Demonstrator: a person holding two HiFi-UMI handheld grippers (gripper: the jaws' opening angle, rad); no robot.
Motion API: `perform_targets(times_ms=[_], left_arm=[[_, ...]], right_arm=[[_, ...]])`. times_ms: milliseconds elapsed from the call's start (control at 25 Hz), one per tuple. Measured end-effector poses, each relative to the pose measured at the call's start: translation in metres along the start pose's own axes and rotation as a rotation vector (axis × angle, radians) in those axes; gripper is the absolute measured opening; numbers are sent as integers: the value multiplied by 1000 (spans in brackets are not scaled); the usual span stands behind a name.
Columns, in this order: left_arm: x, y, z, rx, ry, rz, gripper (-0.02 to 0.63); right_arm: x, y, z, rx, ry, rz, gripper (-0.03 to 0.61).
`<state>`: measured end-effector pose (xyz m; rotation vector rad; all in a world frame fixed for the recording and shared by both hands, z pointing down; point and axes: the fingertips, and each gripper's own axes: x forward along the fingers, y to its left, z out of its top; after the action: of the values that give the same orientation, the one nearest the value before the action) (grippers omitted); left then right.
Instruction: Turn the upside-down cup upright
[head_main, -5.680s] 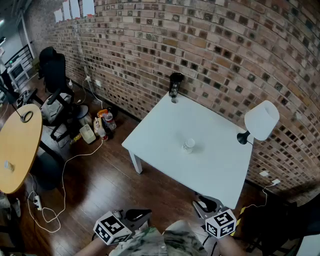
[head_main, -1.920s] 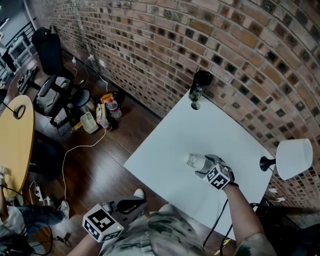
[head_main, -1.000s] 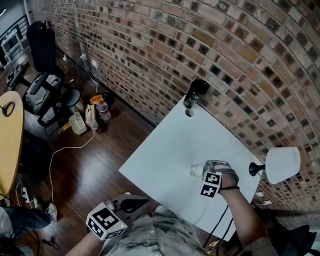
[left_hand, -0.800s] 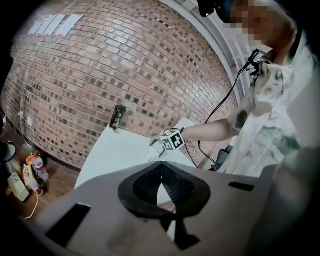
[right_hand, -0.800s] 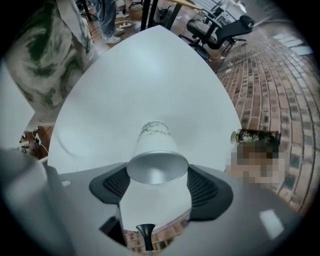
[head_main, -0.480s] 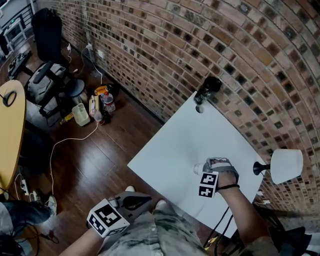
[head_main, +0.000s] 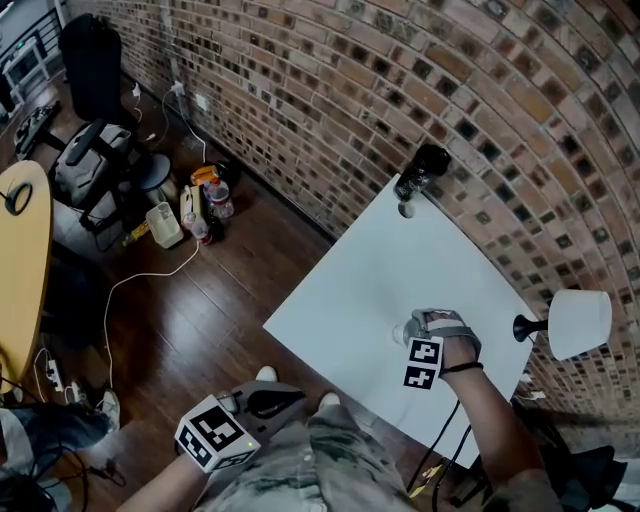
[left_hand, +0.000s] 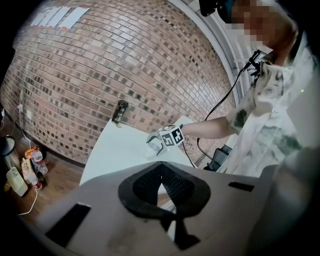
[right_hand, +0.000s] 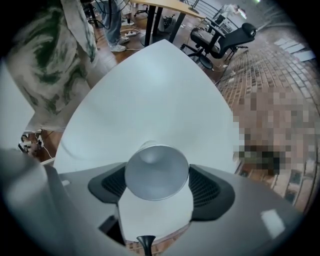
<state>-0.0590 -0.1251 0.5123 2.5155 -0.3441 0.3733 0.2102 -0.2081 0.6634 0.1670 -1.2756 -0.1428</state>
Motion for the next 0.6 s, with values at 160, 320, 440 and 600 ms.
perform_targets(times_ms=[160,320,440,600], left_arm=[[-7,1,-1,2,9,-16,7],[-11,0,-7,5,20,-33,7],[-9,0,-13,16,35,-56,6],[-1,-2,-19,46,67,-97,8]], right_arm=[[-2,-1,1,36,-16,-9,405],[-14,-5,-2,110,-42,-21,422],[-31,-4,-11,206,-69,-46,421],[-66,10,-31,439,-151,-84,419]])
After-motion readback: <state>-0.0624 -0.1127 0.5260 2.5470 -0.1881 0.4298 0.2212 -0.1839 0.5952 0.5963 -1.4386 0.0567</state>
